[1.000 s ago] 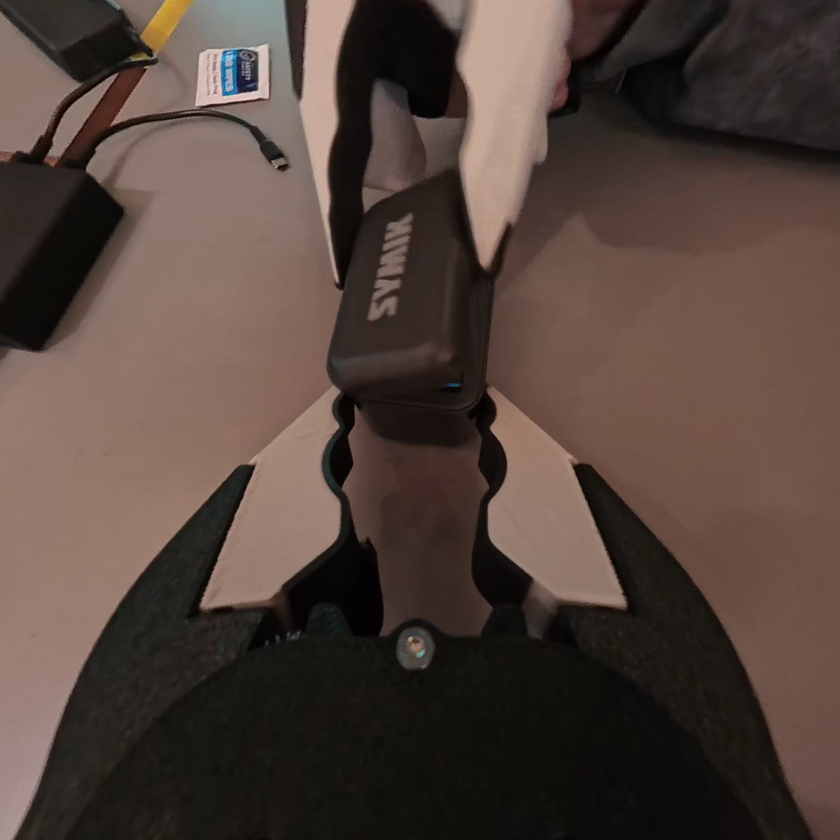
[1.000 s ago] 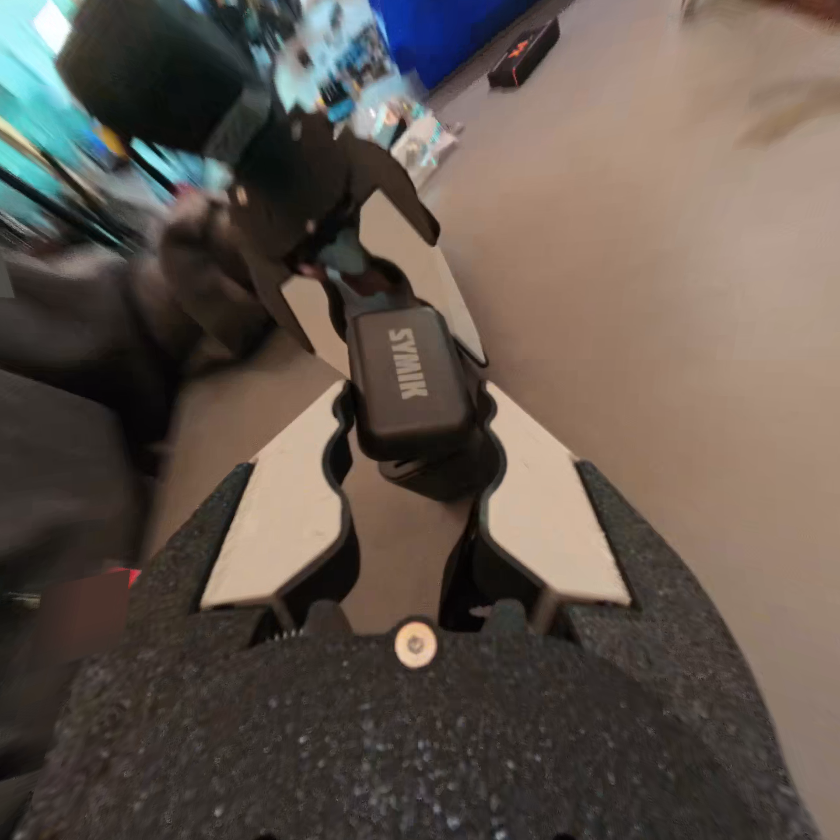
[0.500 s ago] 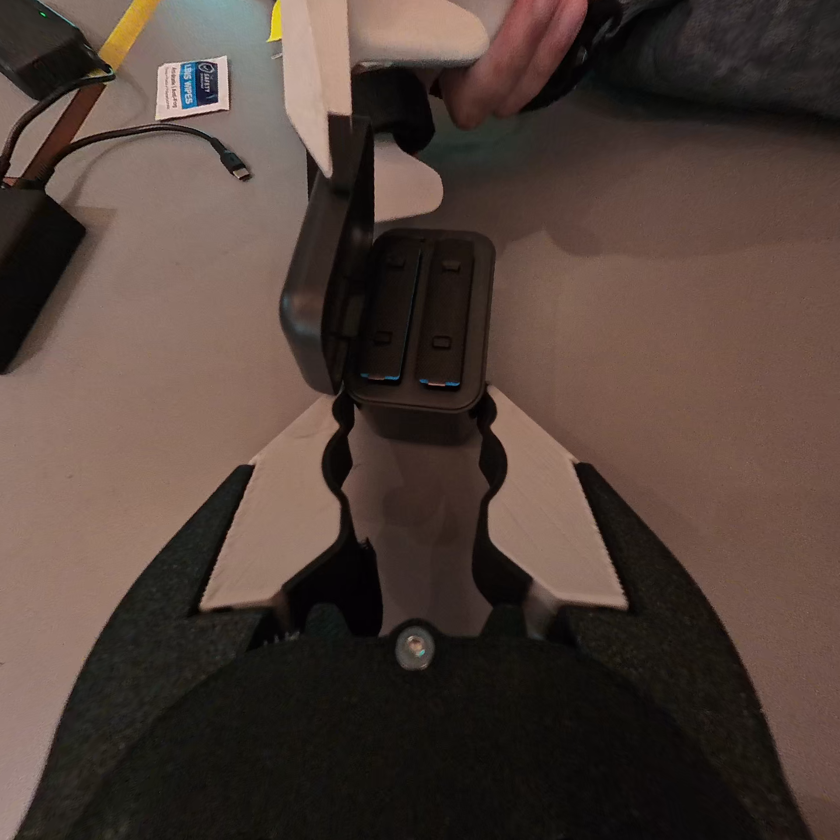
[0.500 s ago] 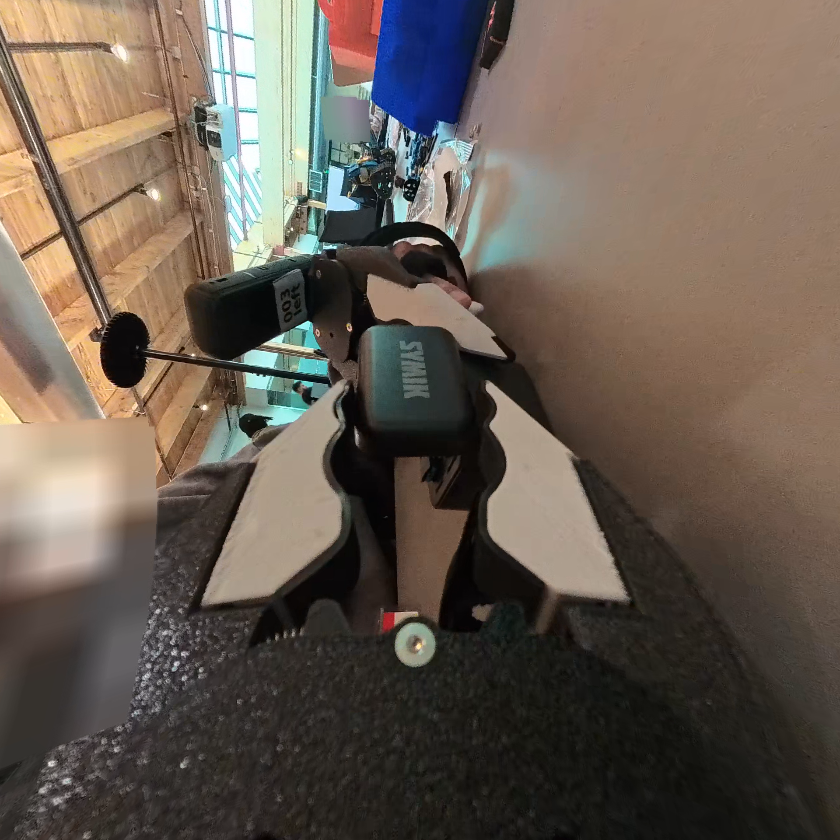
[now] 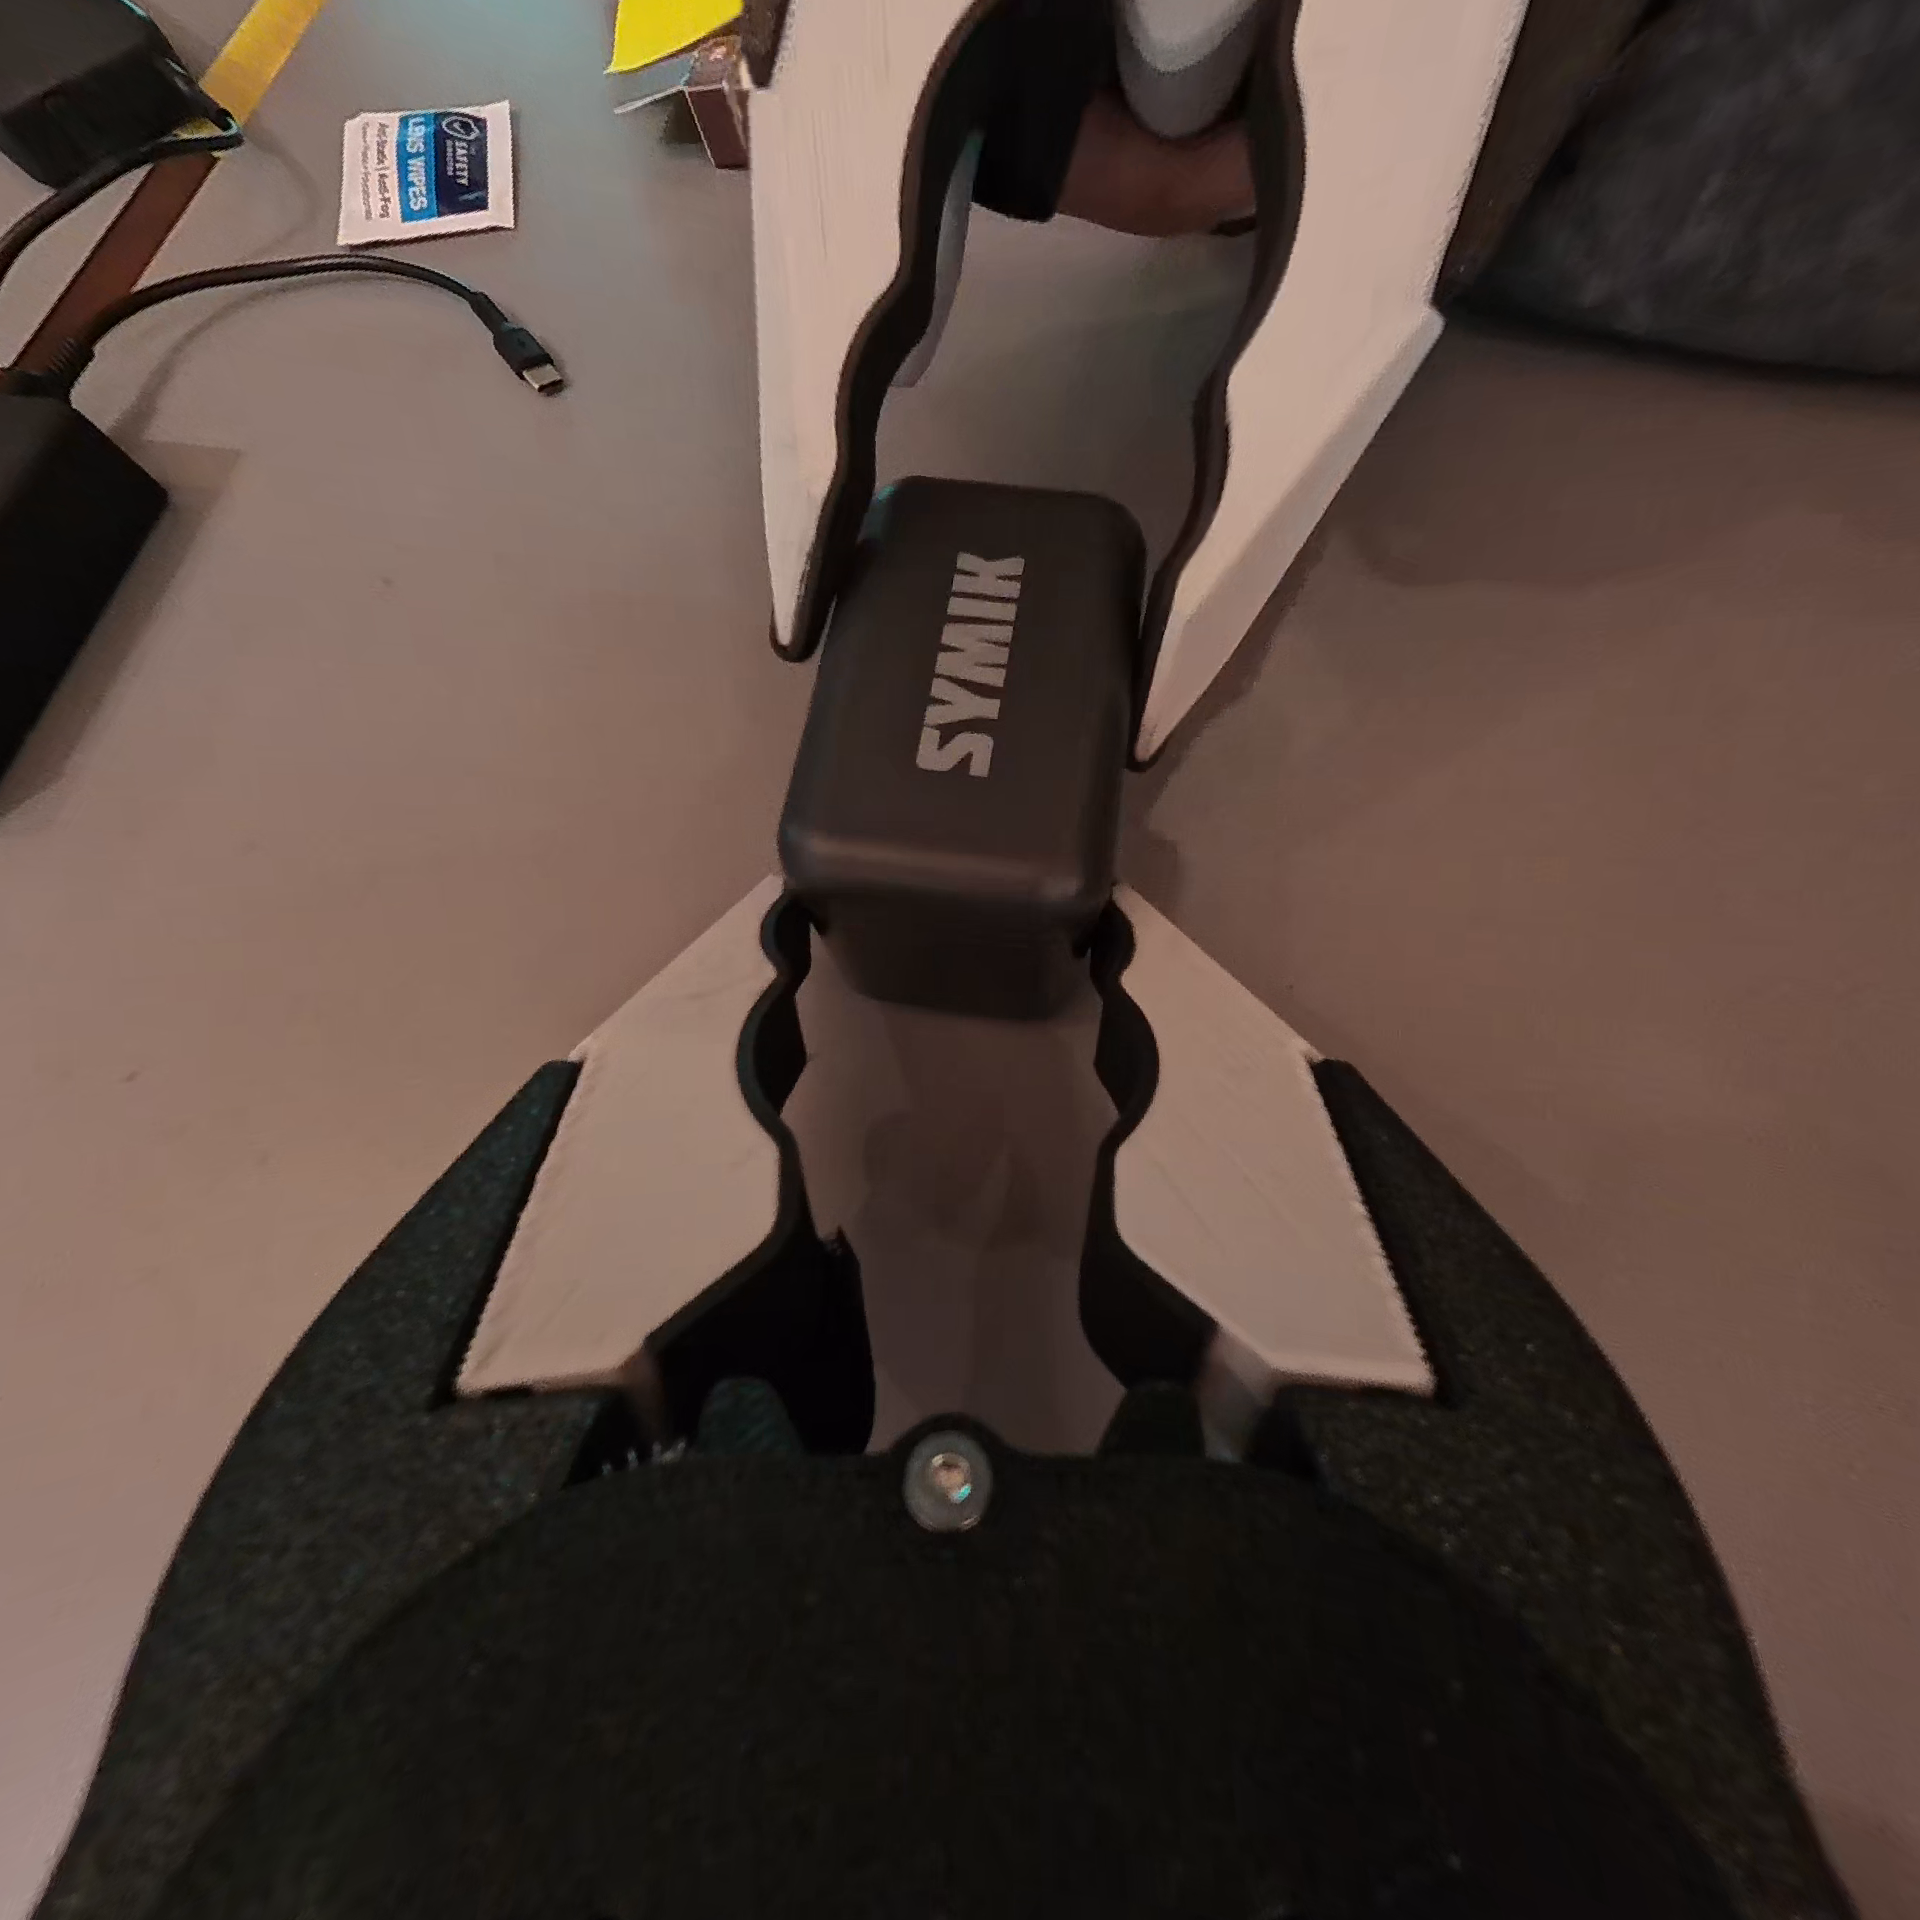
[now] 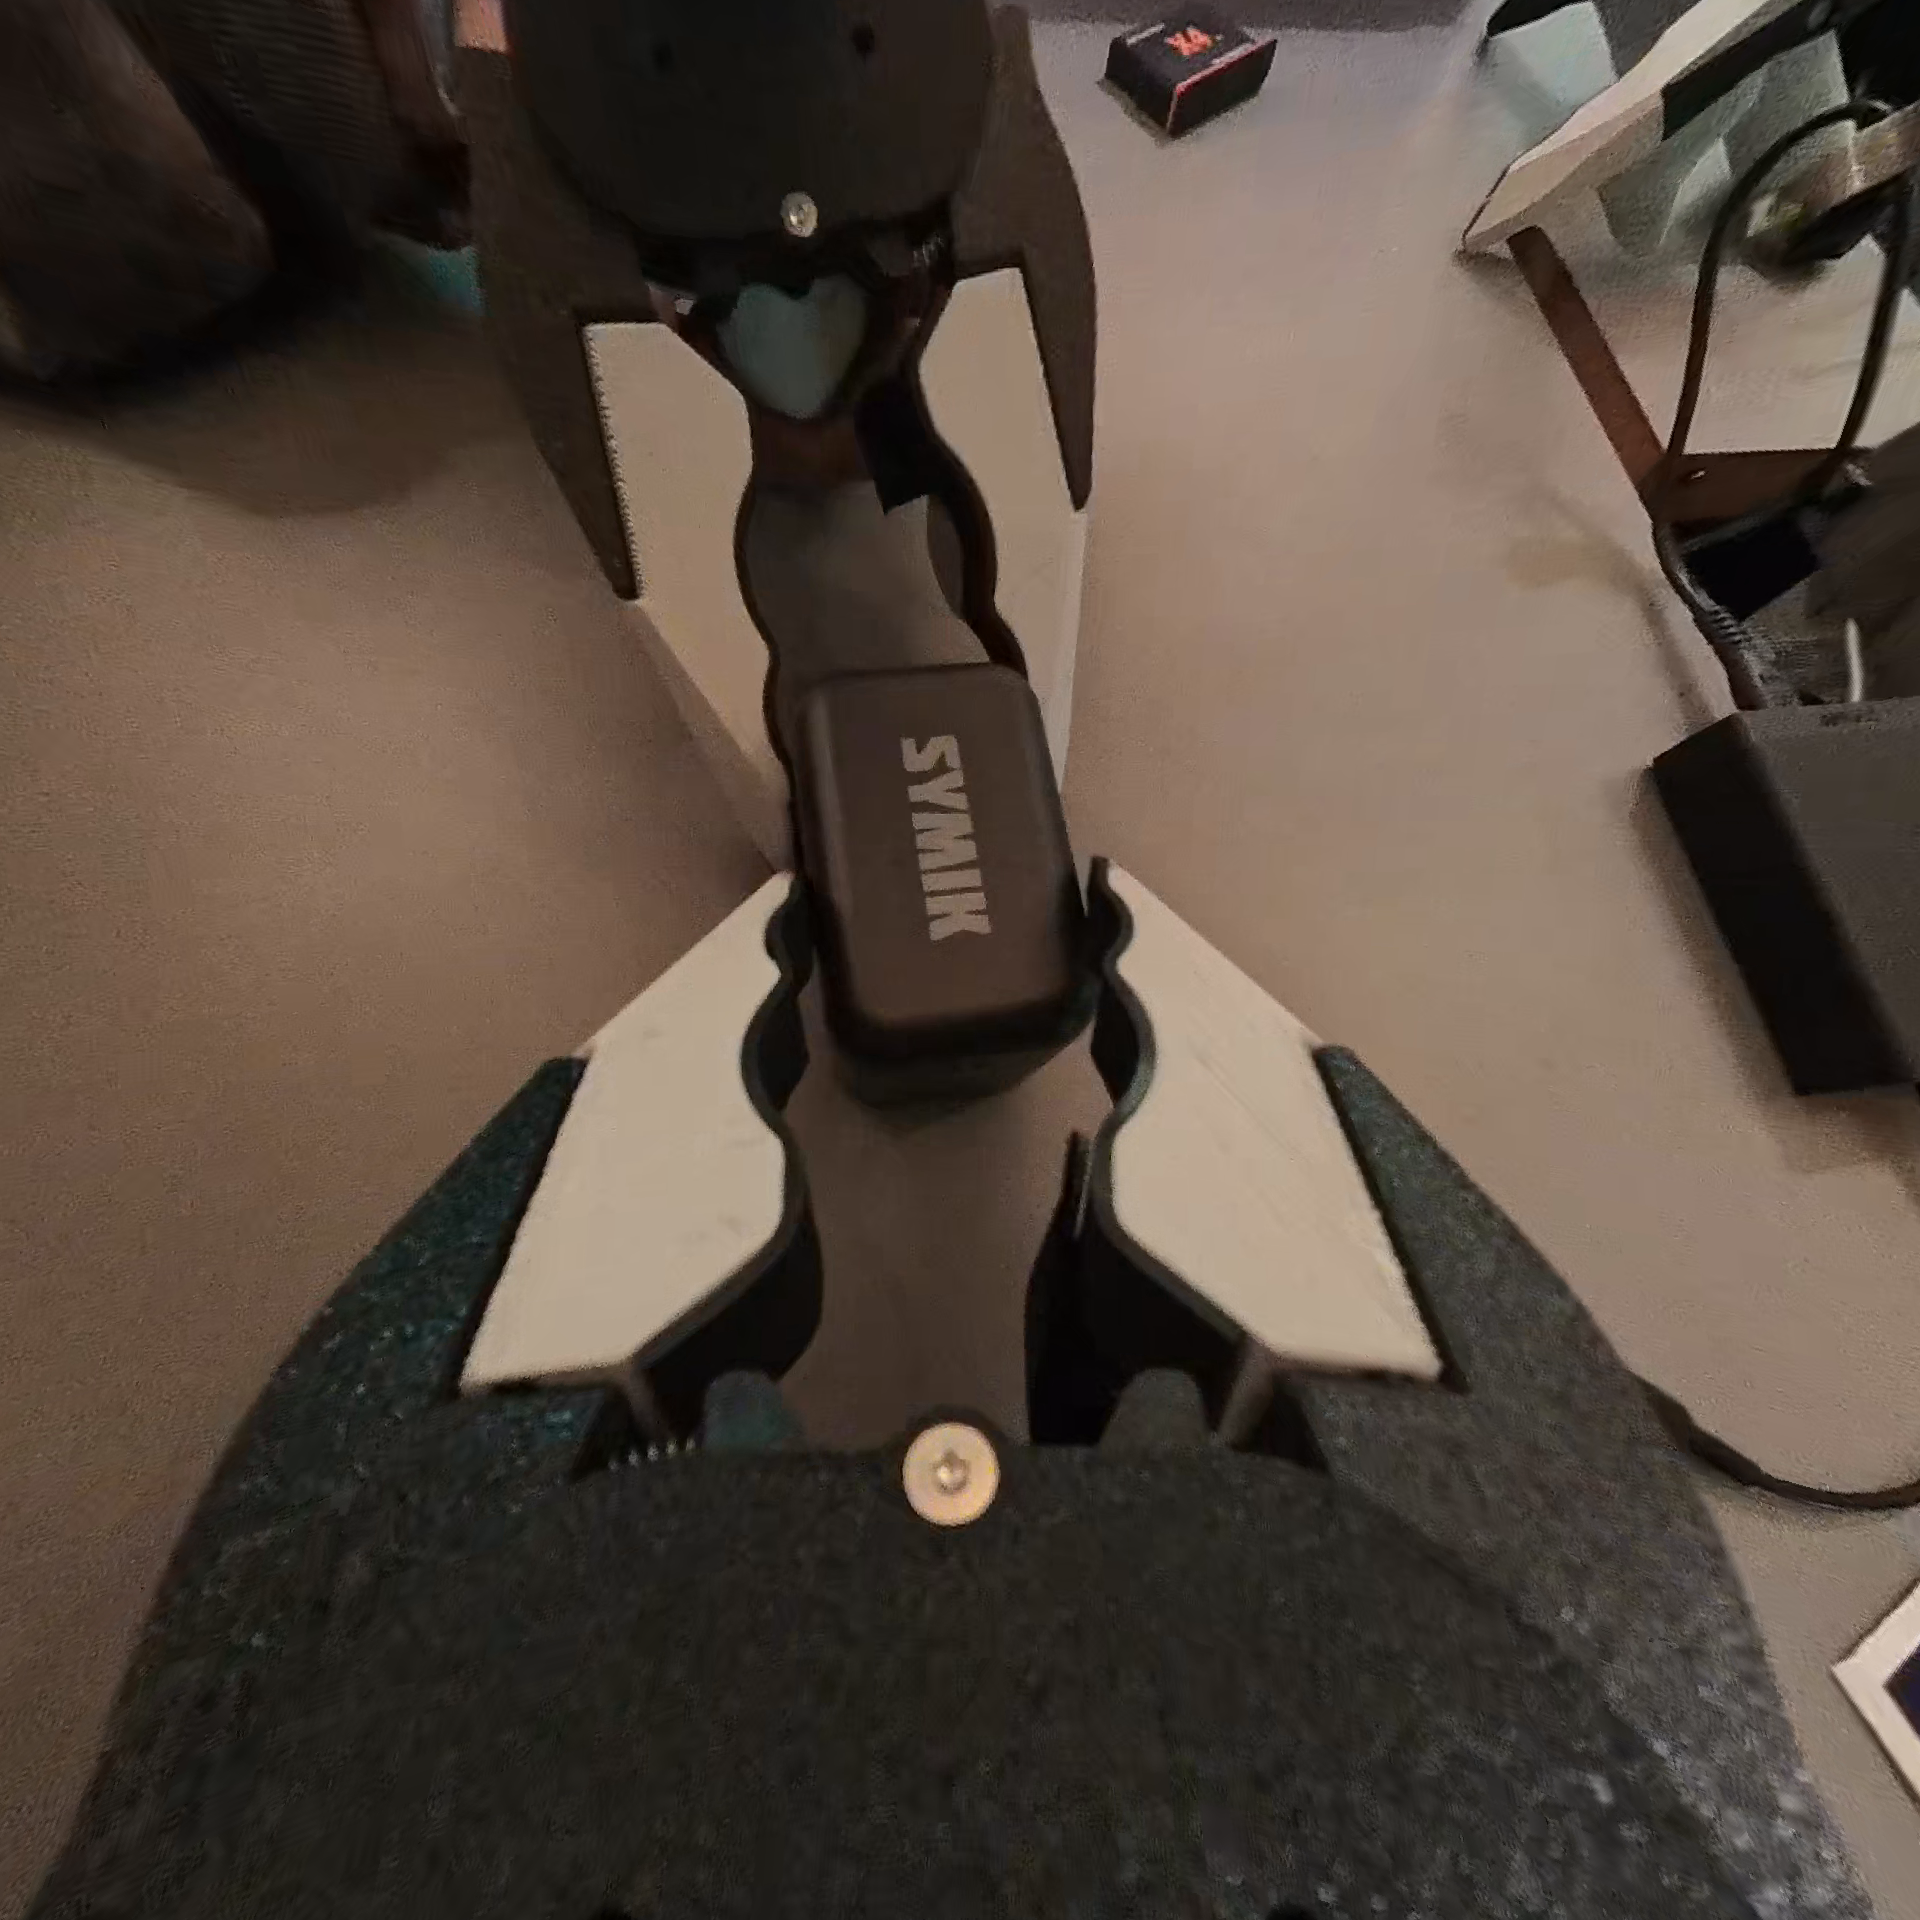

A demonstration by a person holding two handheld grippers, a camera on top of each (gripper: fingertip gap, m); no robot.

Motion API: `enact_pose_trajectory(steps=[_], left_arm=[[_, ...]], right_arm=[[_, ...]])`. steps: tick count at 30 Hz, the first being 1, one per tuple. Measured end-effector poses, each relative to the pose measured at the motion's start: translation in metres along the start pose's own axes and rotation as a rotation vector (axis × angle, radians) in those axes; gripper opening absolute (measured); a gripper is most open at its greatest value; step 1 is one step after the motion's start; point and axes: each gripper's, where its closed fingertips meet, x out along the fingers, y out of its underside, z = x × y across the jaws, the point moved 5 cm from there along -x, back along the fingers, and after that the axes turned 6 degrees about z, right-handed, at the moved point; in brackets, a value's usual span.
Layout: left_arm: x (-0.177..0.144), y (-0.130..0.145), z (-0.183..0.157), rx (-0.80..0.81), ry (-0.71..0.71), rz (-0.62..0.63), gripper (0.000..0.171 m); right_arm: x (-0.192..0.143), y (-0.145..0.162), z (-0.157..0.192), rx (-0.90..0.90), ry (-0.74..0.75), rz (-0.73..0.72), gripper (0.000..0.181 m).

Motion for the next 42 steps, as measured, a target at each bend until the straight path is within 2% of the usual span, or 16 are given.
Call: enact_pose_trajectory(steps=[6,9,11,15,19,22,26,30,32,34,37,40,42], left_arm=[[0.0,0.001,-0.001,-0.041,-0.001,0.009,0.054],[0.0,0.002,-0.003,-0.157,-0.055,0.019,0.054],[0.0,0.001,-0.005,-0.258,-0.131,0.024,0.054],[0.007,-0.007,-0.007,-0.447,-0.291,0.03,0.054],[0.01,-0.014,-0.012,-0.623,-0.296,-0.037,0.054],[0.011,-0.017,-0.013,-0.743,-0.164,-0.106,0.053],[0.011,-0.017,-0.009,-0.996,0.096,-0.228,0.052],[0.004,-0.016,-0.008,-1.127,0.268,-0.308,0.052],[-0.002,-0.02,-0.008,-1.206,0.394,-0.401,0.052],[-0.012,-0.031,-0.01,-1.265,0.569,-0.548,0.052],[-0.028,-0.051,-0.013,-1.262,0.763,-0.738,0.051],[-0.046,-0.066,-0.015,-1.176,0.831,-0.895,0.051],[-0.062,-0.072,-0.015,-1.101,0.869,-1.056,0.051]], right_arm=[[-0.005,0.008,-0.005,0.166,0.037,-0.019,0.066],[-0.013,0.022,-0.003,0.37,0.089,-0.094,0.065],[-0.013,0.035,-0.002,0.435,0.168,-0.063,0.063],[-0.012,0.035,0.006,0.351,0.279,0.017,0.069],[-0.001,0.033,0.011,0.287,0.307,0.069,0.088],[0.005,0.03,0.008,0.269,0.366,0.082,0.094],[0.01,0.017,0.006,0.314,0.361,0.013,0.099],[0.007,0.009,0.006,0.315,0.331,-0.056,0.098],[-0.002,0.0,0.006,0.306,0.321,-0.134,0.098],[-0.019,-0.012,0.006,0.279,0.355,-0.259,0.097],[-0.047,-0.027,0.01,0.239,0.413,-0.405,0.092],[-0.077,-0.037,0.019,0.185,0.502,-0.521,0.088],[-0.099,-0.043,0.028,0.19,0.516,-0.635,0.077]])
